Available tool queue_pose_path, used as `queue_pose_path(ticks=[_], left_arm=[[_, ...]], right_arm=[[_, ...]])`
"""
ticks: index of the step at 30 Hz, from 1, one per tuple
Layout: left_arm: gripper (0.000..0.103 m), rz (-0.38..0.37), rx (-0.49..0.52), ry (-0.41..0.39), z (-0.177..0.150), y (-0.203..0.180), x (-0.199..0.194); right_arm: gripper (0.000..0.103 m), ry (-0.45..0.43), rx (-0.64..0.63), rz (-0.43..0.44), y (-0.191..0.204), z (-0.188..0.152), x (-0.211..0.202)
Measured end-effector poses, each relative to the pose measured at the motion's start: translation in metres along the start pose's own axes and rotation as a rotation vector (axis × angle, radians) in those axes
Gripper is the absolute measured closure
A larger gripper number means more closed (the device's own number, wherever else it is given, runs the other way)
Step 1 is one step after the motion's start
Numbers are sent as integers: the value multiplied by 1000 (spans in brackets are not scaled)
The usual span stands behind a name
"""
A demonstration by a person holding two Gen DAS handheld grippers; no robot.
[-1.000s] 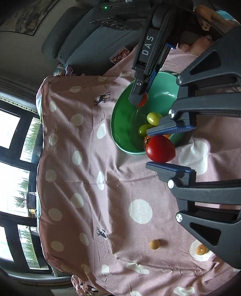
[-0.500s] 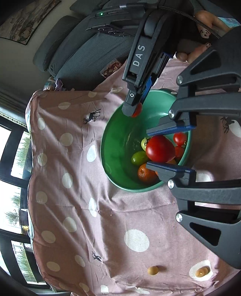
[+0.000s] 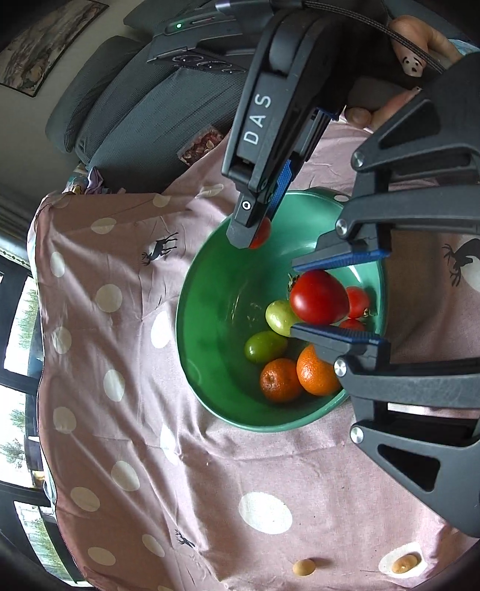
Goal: Organize fruits
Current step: 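Carry the right tool's tomato over the bowl while the left tool carries its tomato there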
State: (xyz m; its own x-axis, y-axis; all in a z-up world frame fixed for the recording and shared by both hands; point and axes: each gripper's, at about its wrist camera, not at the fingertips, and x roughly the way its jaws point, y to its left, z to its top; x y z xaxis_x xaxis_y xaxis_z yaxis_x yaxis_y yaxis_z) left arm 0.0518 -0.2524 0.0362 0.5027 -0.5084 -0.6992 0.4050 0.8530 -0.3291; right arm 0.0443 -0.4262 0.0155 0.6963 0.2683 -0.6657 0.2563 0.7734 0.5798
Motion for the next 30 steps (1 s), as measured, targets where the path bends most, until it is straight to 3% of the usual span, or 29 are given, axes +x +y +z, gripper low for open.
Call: queue_pose_path(ticks=[30], left_arm=[[75, -66, -20, 102, -7, -1, 34]], right_arm=[[71, 42, 30, -53, -14, 1, 16]])
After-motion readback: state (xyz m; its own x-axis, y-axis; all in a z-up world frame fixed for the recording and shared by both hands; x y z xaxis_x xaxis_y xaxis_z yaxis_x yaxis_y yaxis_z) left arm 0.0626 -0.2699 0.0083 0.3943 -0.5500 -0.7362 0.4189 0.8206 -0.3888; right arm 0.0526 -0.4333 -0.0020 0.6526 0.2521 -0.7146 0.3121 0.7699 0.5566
